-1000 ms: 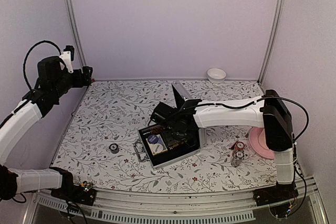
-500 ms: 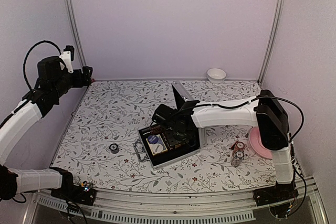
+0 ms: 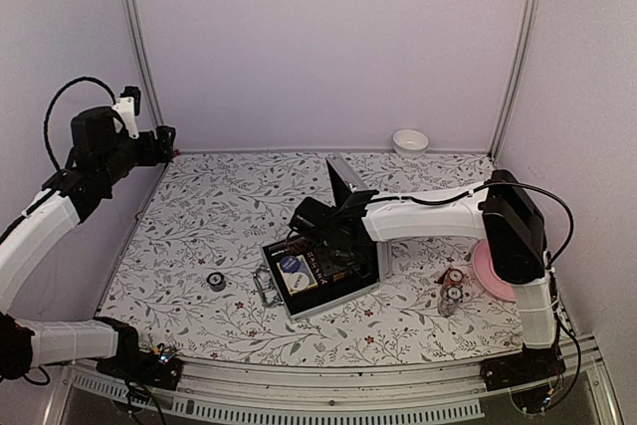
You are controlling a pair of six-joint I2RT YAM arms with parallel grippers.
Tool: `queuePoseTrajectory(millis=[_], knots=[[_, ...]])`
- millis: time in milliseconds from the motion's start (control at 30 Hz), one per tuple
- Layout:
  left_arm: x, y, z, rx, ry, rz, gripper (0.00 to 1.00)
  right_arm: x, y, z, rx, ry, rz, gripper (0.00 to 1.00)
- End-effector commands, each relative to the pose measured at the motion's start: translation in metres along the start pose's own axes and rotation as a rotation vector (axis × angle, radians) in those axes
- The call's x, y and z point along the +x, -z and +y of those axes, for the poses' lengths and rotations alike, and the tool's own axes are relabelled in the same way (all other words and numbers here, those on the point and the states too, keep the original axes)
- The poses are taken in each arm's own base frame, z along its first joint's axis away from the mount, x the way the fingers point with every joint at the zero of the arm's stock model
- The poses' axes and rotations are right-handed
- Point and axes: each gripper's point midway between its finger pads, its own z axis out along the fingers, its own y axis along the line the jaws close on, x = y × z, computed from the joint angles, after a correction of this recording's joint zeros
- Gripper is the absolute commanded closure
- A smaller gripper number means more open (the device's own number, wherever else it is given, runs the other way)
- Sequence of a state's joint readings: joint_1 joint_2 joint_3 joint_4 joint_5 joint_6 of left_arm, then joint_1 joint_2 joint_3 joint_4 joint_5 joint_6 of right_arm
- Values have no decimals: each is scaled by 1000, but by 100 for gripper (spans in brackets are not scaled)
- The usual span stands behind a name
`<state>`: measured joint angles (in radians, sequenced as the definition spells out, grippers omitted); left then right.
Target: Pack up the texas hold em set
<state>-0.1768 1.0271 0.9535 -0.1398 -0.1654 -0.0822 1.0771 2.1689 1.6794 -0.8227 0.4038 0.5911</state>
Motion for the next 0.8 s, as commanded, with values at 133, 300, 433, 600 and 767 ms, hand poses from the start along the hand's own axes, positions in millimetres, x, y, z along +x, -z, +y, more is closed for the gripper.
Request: queuePoseTrajectory(millis=[133, 300, 433, 600, 767], knots=[[-3, 3, -2, 7, 0, -15, 3, -6, -4, 7, -24, -40, 3, 38], [-3, 3, -2, 7, 1, -16, 3, -5, -6, 8, -31, -50, 10, 36], [-3, 3, -2, 8, 0, -15, 3, -5, -6, 8, -26, -56, 7, 34], [-3, 3, -3, 9, -1, -13, 3, -6, -6, 6, -23, -59, 5, 29], [-3, 3, -3, 11, 0, -15, 3, -8, -3, 5, -20, -64, -3, 24]])
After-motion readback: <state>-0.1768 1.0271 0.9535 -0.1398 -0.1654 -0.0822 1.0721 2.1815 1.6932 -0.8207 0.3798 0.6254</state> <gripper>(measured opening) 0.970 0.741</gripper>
